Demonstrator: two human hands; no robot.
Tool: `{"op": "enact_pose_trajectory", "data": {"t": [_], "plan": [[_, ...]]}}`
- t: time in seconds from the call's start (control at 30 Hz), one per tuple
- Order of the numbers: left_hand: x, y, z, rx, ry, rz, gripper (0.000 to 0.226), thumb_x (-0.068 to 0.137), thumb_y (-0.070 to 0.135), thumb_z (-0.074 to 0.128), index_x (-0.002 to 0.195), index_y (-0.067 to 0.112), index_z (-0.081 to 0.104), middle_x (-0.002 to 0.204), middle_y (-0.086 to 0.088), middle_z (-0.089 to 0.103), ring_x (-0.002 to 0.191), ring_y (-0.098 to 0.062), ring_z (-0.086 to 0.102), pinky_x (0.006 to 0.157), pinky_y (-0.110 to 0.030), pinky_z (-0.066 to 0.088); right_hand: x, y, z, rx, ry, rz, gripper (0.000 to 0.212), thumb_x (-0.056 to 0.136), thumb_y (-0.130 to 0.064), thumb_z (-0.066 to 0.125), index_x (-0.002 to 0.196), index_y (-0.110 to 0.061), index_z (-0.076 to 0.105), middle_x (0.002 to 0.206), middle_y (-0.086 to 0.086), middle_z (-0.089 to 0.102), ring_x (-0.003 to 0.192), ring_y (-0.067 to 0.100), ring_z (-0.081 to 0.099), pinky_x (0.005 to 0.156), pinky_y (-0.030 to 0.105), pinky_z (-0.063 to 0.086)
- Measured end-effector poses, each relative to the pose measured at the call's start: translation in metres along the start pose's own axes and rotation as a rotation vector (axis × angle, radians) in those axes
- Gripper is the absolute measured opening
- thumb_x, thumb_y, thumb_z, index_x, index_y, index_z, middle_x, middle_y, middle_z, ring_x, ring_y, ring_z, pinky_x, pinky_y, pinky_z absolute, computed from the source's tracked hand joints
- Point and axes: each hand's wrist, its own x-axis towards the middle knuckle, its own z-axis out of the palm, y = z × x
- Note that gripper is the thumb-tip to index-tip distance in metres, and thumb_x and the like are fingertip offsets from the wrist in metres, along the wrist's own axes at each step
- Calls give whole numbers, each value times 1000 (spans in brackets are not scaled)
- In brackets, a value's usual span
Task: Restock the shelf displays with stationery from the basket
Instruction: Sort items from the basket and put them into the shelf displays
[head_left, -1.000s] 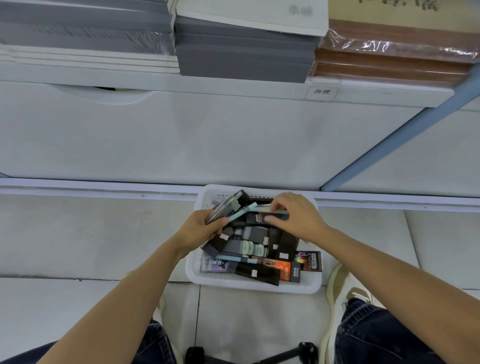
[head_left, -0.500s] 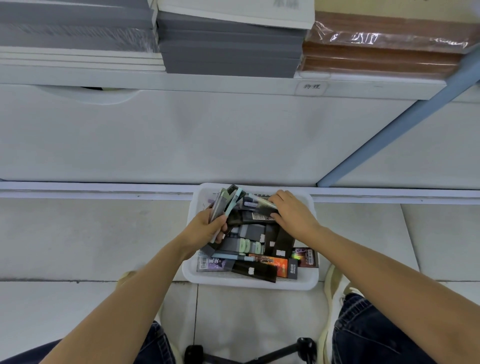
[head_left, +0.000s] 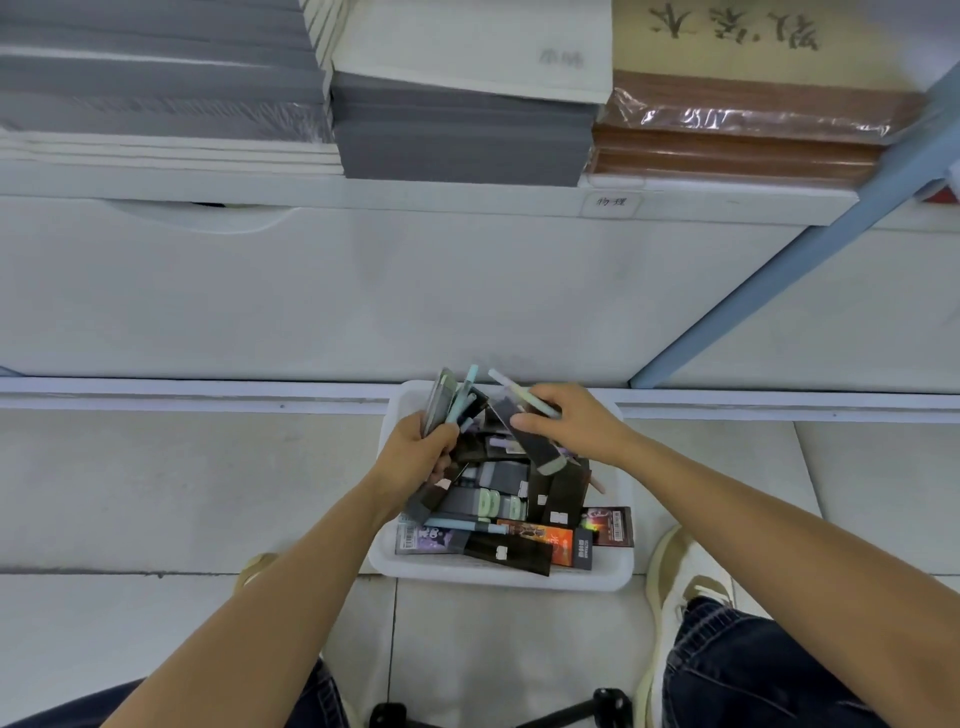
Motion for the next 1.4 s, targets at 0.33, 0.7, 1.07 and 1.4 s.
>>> {"op": "enact_pose_trajectory", "data": {"t": [0.33,0.7,1.07,1.4], "plan": [[-26,74,17,-286,-22,203,18,88,14,69,93,-2,63,58,-5,43,37,-8,26,34,-18,22,-11,-104,-24,517,115,-93,19,85,-15,73,77,-12,56,61,-2,53,44,-2,48,44,12,38],[-100,149,0,-308,161,466,30,82,25,73,80,5,50,47,0,27,38,-10,18,37,-19,19,-70,-204,-92,374,93,-282,33,103,-18,40,100,-11,72,71,-1,47,59,7,40,47,17,32],[-171,265,-5,-395,194,763,36,89,25,68,102,-7,62,47,0,35,37,-10,20,36,-20,20,-155,-285,-150,36,173,-560,17,91,-21,66,105,-12,68,76,4,69,51,13,43,50,24,37],[-209,319,-8,-248,-39,900,40,76,28,72,96,-5,59,44,9,51,32,-5,22,33,-16,20,-183,-336,-208,-102,214,-620,16,83,-24,75,97,-15,76,63,-14,67,48,4,50,53,10,41]]}}
